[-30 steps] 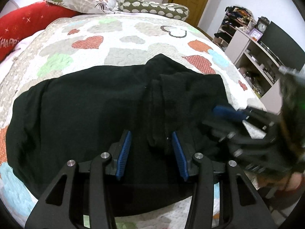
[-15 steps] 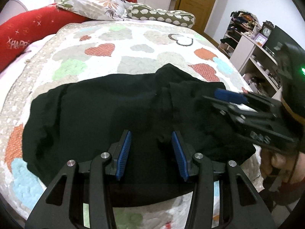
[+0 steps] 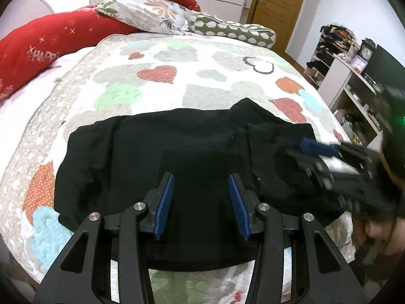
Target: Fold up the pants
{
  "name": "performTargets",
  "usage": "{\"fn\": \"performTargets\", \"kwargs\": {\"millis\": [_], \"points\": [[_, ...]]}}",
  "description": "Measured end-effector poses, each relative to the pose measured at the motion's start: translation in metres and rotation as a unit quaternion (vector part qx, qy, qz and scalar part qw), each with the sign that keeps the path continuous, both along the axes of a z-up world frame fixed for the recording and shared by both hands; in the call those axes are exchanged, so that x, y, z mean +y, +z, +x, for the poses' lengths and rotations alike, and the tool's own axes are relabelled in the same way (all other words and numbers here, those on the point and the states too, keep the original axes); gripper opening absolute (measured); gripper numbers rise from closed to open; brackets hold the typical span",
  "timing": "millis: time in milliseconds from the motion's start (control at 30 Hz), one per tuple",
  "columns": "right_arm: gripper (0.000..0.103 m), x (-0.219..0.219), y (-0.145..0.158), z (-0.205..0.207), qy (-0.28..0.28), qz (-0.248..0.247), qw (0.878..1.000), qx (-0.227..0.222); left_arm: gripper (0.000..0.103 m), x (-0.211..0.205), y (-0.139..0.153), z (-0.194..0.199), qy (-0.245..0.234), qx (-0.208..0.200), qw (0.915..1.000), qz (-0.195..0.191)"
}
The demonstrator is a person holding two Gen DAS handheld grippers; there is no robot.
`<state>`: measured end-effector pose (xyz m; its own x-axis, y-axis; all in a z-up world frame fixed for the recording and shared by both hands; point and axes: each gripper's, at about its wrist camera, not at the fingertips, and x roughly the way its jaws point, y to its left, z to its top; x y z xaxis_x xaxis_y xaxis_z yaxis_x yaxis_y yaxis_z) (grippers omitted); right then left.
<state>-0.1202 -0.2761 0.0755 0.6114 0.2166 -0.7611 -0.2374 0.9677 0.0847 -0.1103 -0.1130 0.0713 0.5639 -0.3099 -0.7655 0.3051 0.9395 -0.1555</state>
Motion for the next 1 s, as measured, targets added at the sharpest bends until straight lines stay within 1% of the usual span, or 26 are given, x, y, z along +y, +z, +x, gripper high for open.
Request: {"fn": "performTargets", "kwargs": {"millis": [167,267,433,633,667,700,767,1000], "points": [[0.049,0.015,-0.025,-0.01,0.016,-0.02,1.0,0.019,0.044,0.005,-0.001,0.001,0.021,0.002,0.9998,0.005],[0.049,0.012,-0.014,-0.008,0.013,-0.014,1.0,0.018,0.044,0.011,0.0,-0.001,0.034,0.003,0.9994,0.007],[0.049,0.016,0.015,-0.003,0.025,0.004,1.0,-0.018,0.044,0.022,0.001,-0.002,0.063,-0.004,0.9979,0.015],[0.049,0.033,0.024,0.014,0.041,0.038,0.998,-0.025,0.044,0.038,0.0,-0.005,0.087,-0.002,0.9961,0.016],[0.049,0.039,0.023,0.018,0.046,0.04,0.998,-0.022,0.047,0.041,0.0,-0.006,0.088,-0.001,0.996,0.011],[0.05,0.045,0.022,0.022,0.052,0.04,0.998,-0.018,0.057,0.045,0.0,-0.007,0.092,0.0,0.9957,0.005],[0.05,0.058,0.019,0.027,0.065,0.035,0.997,-0.012,0.065,0.052,0.002,-0.01,0.103,-0.005,0.9947,-0.001],[0.051,0.094,0.013,0.037,0.104,0.032,0.994,-0.003,0.065,0.071,0.003,-0.013,0.132,0.0,0.9912,-0.005]]}}
